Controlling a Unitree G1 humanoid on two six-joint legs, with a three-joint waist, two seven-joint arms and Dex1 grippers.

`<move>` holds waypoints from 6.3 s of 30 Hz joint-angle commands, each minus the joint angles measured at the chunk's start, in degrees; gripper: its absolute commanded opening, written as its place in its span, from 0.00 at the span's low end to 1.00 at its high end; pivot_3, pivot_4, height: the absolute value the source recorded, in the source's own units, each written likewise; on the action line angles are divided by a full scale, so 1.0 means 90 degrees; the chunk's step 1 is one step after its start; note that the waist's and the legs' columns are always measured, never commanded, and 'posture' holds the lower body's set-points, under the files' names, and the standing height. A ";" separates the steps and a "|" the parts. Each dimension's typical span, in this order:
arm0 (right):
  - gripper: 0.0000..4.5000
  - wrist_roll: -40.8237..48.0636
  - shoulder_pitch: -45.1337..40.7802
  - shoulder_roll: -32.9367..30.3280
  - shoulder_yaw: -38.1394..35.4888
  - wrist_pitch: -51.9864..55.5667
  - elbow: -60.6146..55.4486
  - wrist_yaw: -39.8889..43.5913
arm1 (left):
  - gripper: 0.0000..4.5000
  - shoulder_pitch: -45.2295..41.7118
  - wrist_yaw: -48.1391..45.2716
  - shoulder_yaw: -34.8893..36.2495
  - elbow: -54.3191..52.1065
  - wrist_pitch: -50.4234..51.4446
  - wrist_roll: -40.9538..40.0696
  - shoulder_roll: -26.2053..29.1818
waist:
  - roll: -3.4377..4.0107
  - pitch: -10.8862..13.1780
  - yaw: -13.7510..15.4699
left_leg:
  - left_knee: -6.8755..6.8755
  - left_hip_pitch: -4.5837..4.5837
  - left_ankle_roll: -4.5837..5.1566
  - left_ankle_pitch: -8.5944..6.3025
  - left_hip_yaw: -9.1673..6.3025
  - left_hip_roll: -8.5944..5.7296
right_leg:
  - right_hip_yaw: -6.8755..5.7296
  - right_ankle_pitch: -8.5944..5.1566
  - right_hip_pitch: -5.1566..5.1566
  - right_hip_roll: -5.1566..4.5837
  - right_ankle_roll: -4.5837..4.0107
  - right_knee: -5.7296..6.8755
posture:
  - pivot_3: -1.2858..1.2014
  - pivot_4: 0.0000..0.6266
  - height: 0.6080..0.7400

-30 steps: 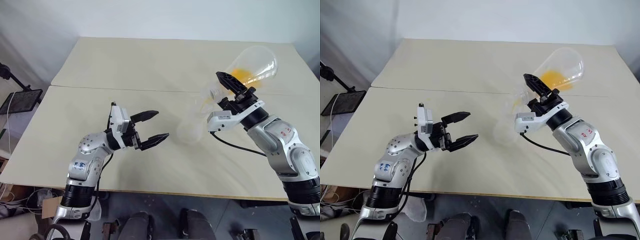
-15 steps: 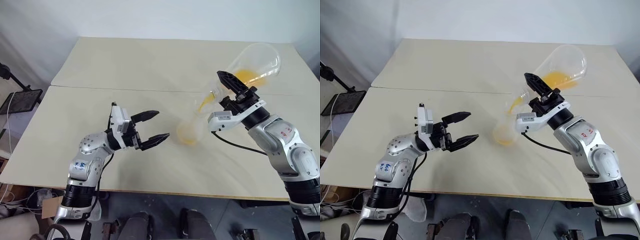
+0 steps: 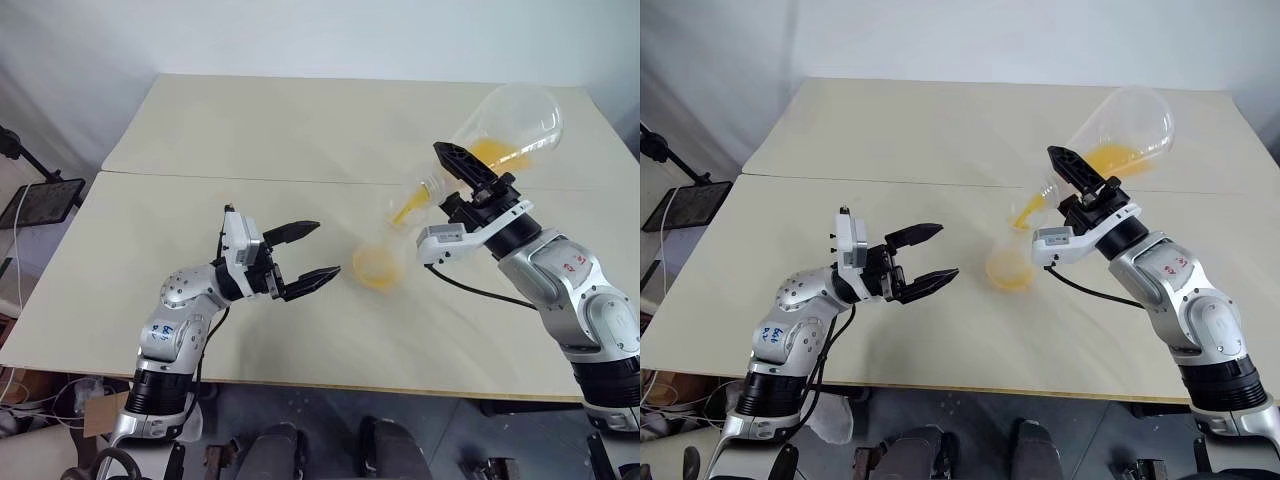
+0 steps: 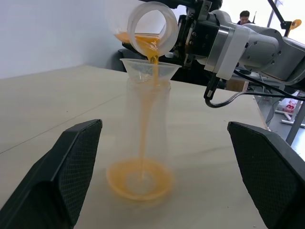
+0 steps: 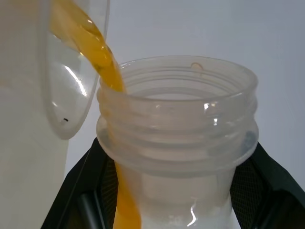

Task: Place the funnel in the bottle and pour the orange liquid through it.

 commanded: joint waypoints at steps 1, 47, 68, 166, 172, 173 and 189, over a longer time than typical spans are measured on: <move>0.57 -0.0059 -0.0069 -0.0149 -0.0196 -0.0046 -0.0177 -0.0195 | 1.00 0.0053 -0.0027 0.0002 -0.0218 -0.0152 -0.0067 0.0003 | 0.0000 0.0000 0.0000 | 0.0000 0.0000 0.0000 0.0000 0.0000 0.0000 | 0.0000 0.0000 0.0000 0.0000 0.0000 0.0000 | 0.52 0.24 1.00; 0.57 -0.0162 -0.0206 -0.0497 -0.0277 -0.0197 -0.0032 -0.0389 | 1.00 0.0168 0.0084 0.0041 -0.0086 -0.0457 -0.0050 -0.0219 | 0.0000 0.0000 0.0001 | 0.0000 0.0000 -0.0001 0.0000 0.0001 0.0001 | 0.0000 0.0000 0.0001 0.0000 0.0000 -0.0003 | 0.52 0.24 1.00; 0.57 -0.0140 -0.0318 -0.0619 -0.0298 -0.0351 0.0034 -0.0451 | 1.00 0.0226 0.0127 -0.0008 -0.0093 -0.0489 -0.0043 -0.0303 | 0.0000 0.0000 0.0002 | 0.0000 0.0000 -0.0001 0.0000 0.0001 0.0002 | 0.0000 0.0000 0.0002 0.0000 0.0000 -0.0004 | 0.52 0.24 1.00; 1.00 0.6821 0.1797 0.1461 -0.4904 0.1979 0.1405 -0.0729 | 1.00 -0.0350 -0.0223 -0.0089 0.0334 -0.0261 -0.0083 -0.0103 | 0.0008 -0.0004 0.0013 | -0.0007 0.0008 0.0002 0.0003 0.0010 -0.0001 | 0.0013 0.0000 0.0009 -0.0001 -0.0001 -0.0006 | 0.52 0.24 1.00; 1.00 0.6854 0.1856 0.1233 -0.5125 0.1997 0.0792 -0.0791 | 1.00 -0.0377 -0.0267 -0.0089 0.0385 -0.0286 0.0020 0.0036 | 0.0008 -0.0004 0.0021 | -0.0006 0.0008 0.0002 0.0003 0.0008 -0.0001 | 0.0016 0.0000 0.0009 -0.0002 -0.0001 -0.0006 | 0.52 0.24 1.00; 1.00 0.6875 0.1841 0.1162 -0.5213 0.2033 0.0678 -0.0804 | 1.00 -0.0385 -0.0285 -0.0069 0.0405 -0.0289 0.0026 0.0082 | 0.0008 -0.0004 0.0021 | -0.0006 0.0007 0.0002 0.0003 0.0007 -0.0001 | 0.0016 0.0000 0.0009 -0.0002 -0.0001 -0.0007 | 0.52 0.24 1.00; 1.00 1.0363 0.2054 0.0133 -0.4120 0.3340 -0.0796 0.3393 | 1.00 0.0194 -0.0406 0.0604 0.0079 -0.0096 -0.0220 0.1038 | -0.0001 -0.0001 -0.0024 | -0.0011 0.0005 0.0002 0.0002 -0.0008 0.0015 | 0.0017 -0.0002 0.0012 0.0000 -0.0004 -0.0008 | 0.52 0.24 1.00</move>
